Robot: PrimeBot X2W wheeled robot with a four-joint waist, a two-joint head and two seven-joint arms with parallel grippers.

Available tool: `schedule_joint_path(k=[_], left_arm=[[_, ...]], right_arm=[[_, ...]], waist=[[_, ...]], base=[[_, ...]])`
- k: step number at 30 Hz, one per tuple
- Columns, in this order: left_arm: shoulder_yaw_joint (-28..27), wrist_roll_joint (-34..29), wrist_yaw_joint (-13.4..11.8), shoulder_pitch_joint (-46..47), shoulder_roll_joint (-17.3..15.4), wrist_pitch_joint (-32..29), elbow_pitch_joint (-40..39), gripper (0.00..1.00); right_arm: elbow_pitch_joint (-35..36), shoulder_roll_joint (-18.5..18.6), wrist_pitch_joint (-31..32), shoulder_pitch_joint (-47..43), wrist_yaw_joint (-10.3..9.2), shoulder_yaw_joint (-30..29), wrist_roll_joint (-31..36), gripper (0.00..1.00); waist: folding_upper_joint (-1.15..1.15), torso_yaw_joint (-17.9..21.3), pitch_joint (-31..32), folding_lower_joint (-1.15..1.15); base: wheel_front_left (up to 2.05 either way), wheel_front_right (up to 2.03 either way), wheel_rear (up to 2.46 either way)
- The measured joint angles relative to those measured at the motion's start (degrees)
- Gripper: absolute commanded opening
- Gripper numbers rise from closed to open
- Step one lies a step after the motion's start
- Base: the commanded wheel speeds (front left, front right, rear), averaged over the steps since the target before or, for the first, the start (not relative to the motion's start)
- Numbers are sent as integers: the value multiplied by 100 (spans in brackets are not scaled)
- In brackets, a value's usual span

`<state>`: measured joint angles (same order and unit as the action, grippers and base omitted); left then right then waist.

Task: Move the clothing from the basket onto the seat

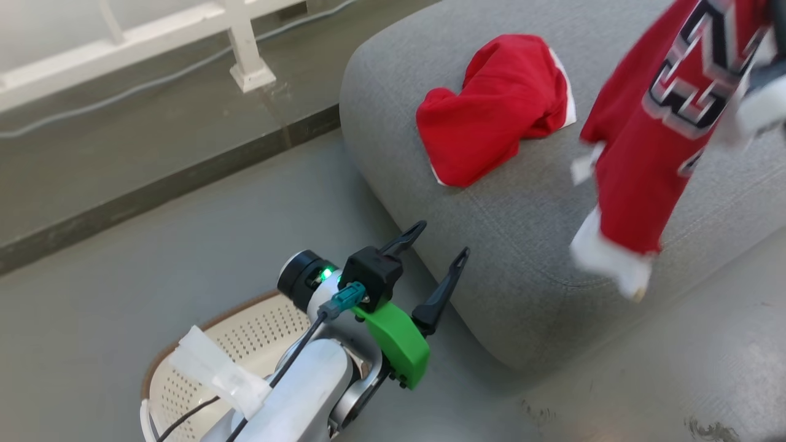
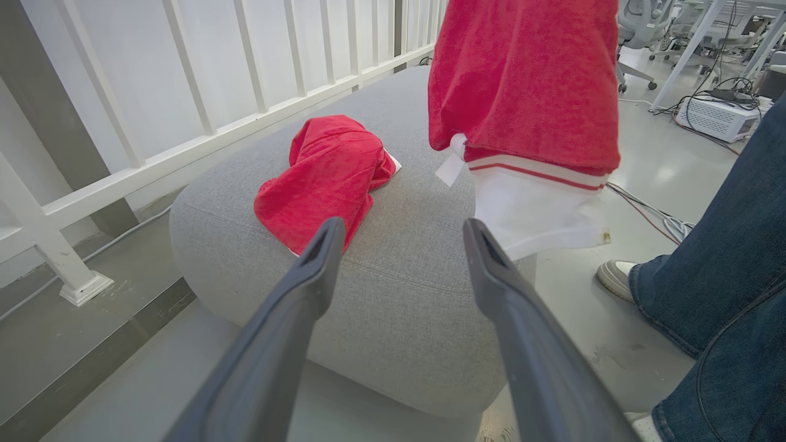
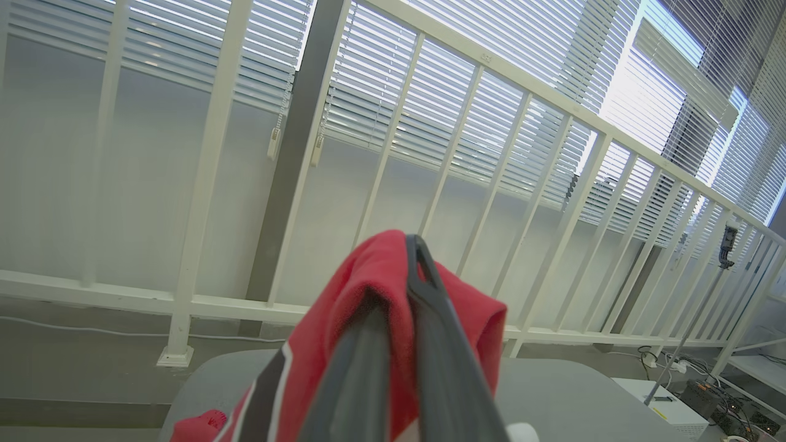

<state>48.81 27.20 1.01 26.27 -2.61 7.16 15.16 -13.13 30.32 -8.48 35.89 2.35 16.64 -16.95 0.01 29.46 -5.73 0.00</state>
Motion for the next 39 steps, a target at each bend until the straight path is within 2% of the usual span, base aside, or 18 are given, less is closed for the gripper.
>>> schedule_joint_path(k=[6,15,19,26,32,35,39], left_arm=[[109,-78,0,173,-2,-116,-201,100],[134,-286,-8,399,-55,-346,-446,100],[141,-352,-8,542,-86,-417,-542,100],[182,-441,-8,738,-200,-595,-700,100],[236,-479,-7,864,-236,-714,-836,100],[253,-505,-7,916,-259,-771,-888,100],[315,-646,2,936,-318,-842,-934,100]], right_arm=[[-68,122,221,955,0,-467,-286,0],[-568,435,580,1892,-15,-901,-491,0],[-791,568,661,2132,-153,-1083,-521,0],[-1333,771,702,2239,-254,-1272,-528,0],[-1648,851,575,2286,-501,-1446,-504,0],[-1782,782,471,2329,-588,-1452,-477,0],[-2120,391,341,2243,-657,-1408,-479,0]], waist=[[0,-175,-314,0],[0,-483,-807,0],[0,-631,-1047,0],[0,-900,-1460,1],[0,-1098,-1782,1],[0,-1173,-1931,1],[0,-1257,-2117,1]], base=[[0,0,0],[0,0,0],[0,0,0],[0,0,0],[0,0,0],[0,0,0],[0,0,0]])
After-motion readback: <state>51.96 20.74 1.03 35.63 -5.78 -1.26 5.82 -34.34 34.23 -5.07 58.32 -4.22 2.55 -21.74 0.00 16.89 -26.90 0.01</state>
